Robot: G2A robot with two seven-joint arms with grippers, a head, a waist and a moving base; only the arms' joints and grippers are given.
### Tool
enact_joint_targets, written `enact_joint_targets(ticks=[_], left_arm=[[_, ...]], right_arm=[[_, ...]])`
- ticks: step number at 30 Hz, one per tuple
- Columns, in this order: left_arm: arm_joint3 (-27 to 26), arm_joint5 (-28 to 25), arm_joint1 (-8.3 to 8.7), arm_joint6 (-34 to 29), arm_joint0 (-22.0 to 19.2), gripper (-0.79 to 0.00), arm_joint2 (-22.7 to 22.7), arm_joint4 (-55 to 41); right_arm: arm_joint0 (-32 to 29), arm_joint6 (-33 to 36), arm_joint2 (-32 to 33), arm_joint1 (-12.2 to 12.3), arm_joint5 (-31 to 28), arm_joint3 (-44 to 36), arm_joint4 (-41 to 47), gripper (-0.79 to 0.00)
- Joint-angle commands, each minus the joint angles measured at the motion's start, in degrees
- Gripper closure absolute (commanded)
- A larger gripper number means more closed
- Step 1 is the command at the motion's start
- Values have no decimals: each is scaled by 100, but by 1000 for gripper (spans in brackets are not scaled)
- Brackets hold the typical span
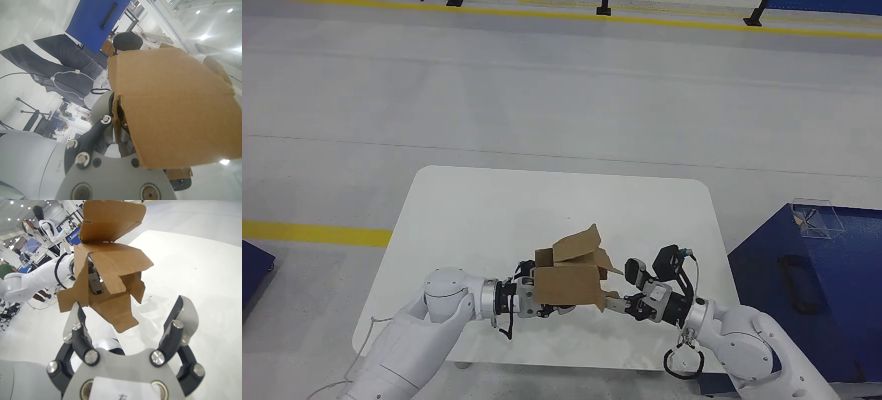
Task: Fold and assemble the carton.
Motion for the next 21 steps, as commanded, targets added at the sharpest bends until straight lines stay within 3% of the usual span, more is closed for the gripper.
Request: enact_joint_targets(ticks=[1, 11, 21], left_arm=[[-10, -46, -3, -25, -16, 0, 16, 19], [-13, -230, -18, -210, -63, 0, 106, 83], [-59, -301, -23, -404, -60, 0, 180, 101]], right_arm=[[-5, 15, 66, 3, -20, 66, 66, -785], [-22, 281, 344, 21, 16, 382, 396, -785], [65, 331, 115, -29, 180, 454, 255, -785]])
